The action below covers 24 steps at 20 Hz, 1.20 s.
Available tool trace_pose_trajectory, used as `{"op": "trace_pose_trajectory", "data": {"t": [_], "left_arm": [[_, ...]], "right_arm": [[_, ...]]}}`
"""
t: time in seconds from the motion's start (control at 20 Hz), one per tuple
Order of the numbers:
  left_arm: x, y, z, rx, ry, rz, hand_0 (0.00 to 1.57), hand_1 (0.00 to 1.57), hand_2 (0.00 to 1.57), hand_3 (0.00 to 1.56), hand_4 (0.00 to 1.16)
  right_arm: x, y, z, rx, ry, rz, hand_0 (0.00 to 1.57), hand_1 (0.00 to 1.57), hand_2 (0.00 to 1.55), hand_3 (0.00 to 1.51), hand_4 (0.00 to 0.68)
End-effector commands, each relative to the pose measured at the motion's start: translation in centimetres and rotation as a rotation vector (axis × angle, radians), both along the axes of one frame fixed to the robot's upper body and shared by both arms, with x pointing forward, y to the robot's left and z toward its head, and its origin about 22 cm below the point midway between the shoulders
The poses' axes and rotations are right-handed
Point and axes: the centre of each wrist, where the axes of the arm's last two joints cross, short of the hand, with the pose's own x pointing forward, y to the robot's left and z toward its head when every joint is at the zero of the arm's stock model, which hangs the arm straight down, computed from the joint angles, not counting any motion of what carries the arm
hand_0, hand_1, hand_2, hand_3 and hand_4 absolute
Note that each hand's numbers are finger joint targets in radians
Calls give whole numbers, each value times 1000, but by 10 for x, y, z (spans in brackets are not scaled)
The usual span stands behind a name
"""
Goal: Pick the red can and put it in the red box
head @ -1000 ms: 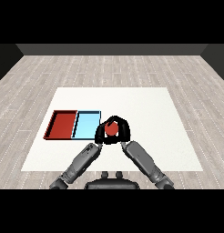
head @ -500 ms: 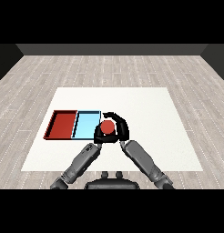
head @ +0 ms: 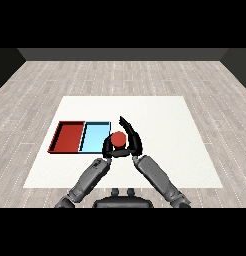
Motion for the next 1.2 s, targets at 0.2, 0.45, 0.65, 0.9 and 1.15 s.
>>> {"op": "trace_pose_trajectory", "data": {"t": [0.2,0.45,0.65,0.9,1.15], "left_arm": [[17,-5,16,18,-11,17,1571,1571,1571,1478,1135],[11,13,10,25,-22,43,1571,1571,1571,1456,1132],[21,16,12,4,-12,63,1571,1571,1558,1467,1132],[17,57,25,53,-26,121,1571,1571,1571,1476,1128],[38,115,41,102,-48,202,1571,1571,1571,1487,1125]], "right_arm": [[-14,-5,-6,9,11,-11,0,0,0,0,0],[3,-34,0,95,23,-2,0,0,0,0,0],[-24,-54,24,79,-36,-39,0,0,0,0,0],[-16,-104,13,134,-19,-59,0,0,0,0,0],[-42,-133,6,82,-22,-126,0,0,0,0,0]]}}
